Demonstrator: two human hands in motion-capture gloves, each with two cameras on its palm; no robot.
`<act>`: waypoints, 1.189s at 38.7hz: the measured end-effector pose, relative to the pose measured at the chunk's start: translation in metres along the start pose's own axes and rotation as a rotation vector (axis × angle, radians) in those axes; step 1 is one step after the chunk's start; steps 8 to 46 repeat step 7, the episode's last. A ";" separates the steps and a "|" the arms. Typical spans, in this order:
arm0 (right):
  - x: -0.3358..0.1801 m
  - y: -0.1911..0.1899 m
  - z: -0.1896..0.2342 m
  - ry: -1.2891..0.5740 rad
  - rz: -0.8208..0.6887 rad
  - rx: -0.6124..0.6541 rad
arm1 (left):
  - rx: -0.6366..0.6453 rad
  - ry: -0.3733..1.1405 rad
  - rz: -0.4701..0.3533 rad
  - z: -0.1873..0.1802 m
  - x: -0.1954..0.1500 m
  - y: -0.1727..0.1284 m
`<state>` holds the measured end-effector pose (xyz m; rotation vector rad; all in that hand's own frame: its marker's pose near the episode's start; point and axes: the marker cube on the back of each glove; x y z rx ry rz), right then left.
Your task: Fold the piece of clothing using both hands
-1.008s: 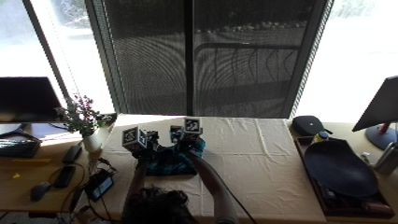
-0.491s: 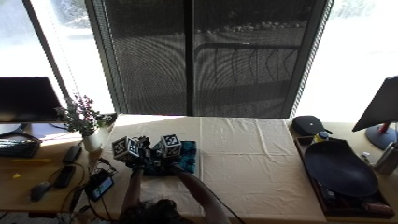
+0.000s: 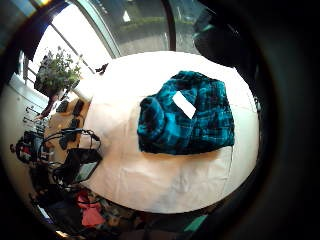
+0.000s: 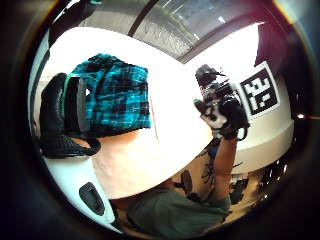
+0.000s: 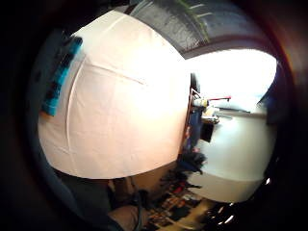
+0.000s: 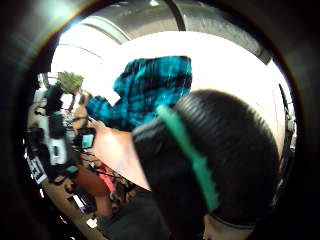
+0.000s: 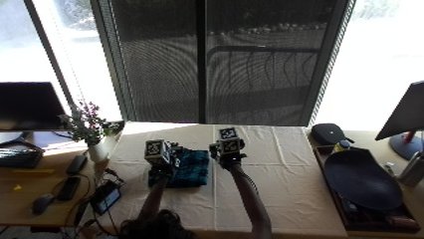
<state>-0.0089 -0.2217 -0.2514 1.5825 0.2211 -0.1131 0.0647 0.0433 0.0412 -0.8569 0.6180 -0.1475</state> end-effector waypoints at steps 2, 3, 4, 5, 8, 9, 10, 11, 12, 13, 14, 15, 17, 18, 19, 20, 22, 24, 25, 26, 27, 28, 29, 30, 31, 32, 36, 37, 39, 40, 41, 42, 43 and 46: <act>0.024 -0.002 0.007 0.074 0.012 0.055 | -0.010 -0.013 0.016 -0.003 0.009 0.003; 0.033 0.000 0.006 0.096 0.014 0.050 | -0.015 -0.016 0.021 -0.006 0.012 0.006; 0.039 0.000 0.004 0.110 0.018 0.041 | -0.019 -0.019 0.025 -0.009 0.016 0.008; 0.045 -0.001 0.000 0.119 0.024 0.031 | -0.022 -0.021 0.029 -0.012 0.019 0.010; 0.052 -0.006 -0.010 0.127 0.041 0.014 | -0.024 -0.024 0.036 -0.013 0.022 0.011; 0.052 -0.006 -0.010 0.127 0.041 0.014 | -0.024 -0.024 0.036 -0.013 0.022 0.011; 0.052 -0.006 -0.010 0.127 0.041 0.014 | -0.024 -0.024 0.036 -0.013 0.022 0.011; 0.052 -0.006 -0.010 0.127 0.041 0.014 | -0.024 -0.024 0.036 -0.013 0.022 0.011; 0.052 -0.006 -0.010 0.127 0.041 0.014 | -0.024 -0.024 0.036 -0.013 0.022 0.011; 0.052 -0.006 -0.010 0.127 0.041 0.014 | -0.024 -0.024 0.036 -0.013 0.022 0.011; 0.052 -0.006 -0.010 0.127 0.041 0.014 | -0.024 -0.024 0.036 -0.013 0.022 0.011; 0.052 -0.006 -0.010 0.127 0.041 0.014 | -0.024 -0.024 0.036 -0.013 0.022 0.011; 0.052 -0.006 -0.010 0.127 0.041 0.014 | -0.024 -0.024 0.036 -0.013 0.022 0.011; 0.052 -0.006 -0.010 0.127 0.041 0.014 | -0.024 -0.024 0.036 -0.013 0.022 0.011; 0.052 -0.006 -0.010 0.127 0.041 0.014 | -0.024 -0.024 0.036 -0.013 0.022 0.011; 0.052 -0.006 -0.010 0.127 0.041 0.014 | -0.024 -0.024 0.036 -0.013 0.022 0.011; 0.052 -0.006 -0.010 0.127 0.041 0.014 | -0.024 -0.024 0.036 -0.013 0.022 0.011; 0.052 -0.006 -0.010 0.127 0.041 0.014 | -0.024 -0.024 0.036 -0.013 0.022 0.011; 0.052 -0.006 -0.010 0.127 0.041 0.014 | -0.024 -0.024 0.036 -0.013 0.022 0.011; 0.052 -0.006 -0.010 0.127 0.041 0.014 | -0.024 -0.024 0.036 -0.013 0.022 0.011; 0.052 -0.006 -0.010 0.127 0.041 0.014 | -0.024 -0.024 0.036 -0.013 0.022 0.011; 0.052 -0.006 -0.010 0.127 0.041 0.014 | -0.024 -0.024 0.036 -0.013 0.022 0.011; 0.052 -0.006 -0.010 0.127 0.041 0.014 | -0.024 -0.024 0.036 -0.013 0.022 0.011; 0.052 -0.006 -0.010 0.127 0.041 0.014 | -0.024 -0.024 0.036 -0.013 0.022 0.011; 0.052 -0.006 -0.010 0.127 0.041 0.014 | -0.024 -0.024 0.036 -0.013 0.022 0.011; 0.052 -0.006 -0.010 0.127 0.041 0.014 | -0.024 -0.024 0.036 -0.013 0.022 0.011; 0.052 -0.006 -0.010 0.127 0.041 0.014 | -0.024 -0.024 0.036 -0.013 0.022 0.011; 0.052 -0.006 -0.010 0.127 0.041 0.014 | -0.024 -0.024 0.036 -0.013 0.022 0.011; 0.052 -0.006 -0.010 0.127 0.041 0.014 | -0.024 -0.024 0.036 -0.013 0.022 0.011; 0.052 -0.006 -0.010 0.127 0.041 0.014 | -0.024 -0.024 0.036 -0.013 0.022 0.011; 0.052 -0.006 -0.010 0.127 0.041 0.014 | -0.024 -0.024 0.036 -0.013 0.022 0.011; 0.052 -0.006 -0.010 0.127 0.041 0.014 | -0.024 -0.024 0.036 -0.013 0.022 0.011; 0.052 -0.006 -0.010 0.127 0.041 0.014 | -0.024 -0.024 0.036 -0.013 0.022 0.011; 0.052 -0.006 -0.010 0.127 0.041 0.014 | -0.024 -0.024 0.036 -0.013 0.022 0.011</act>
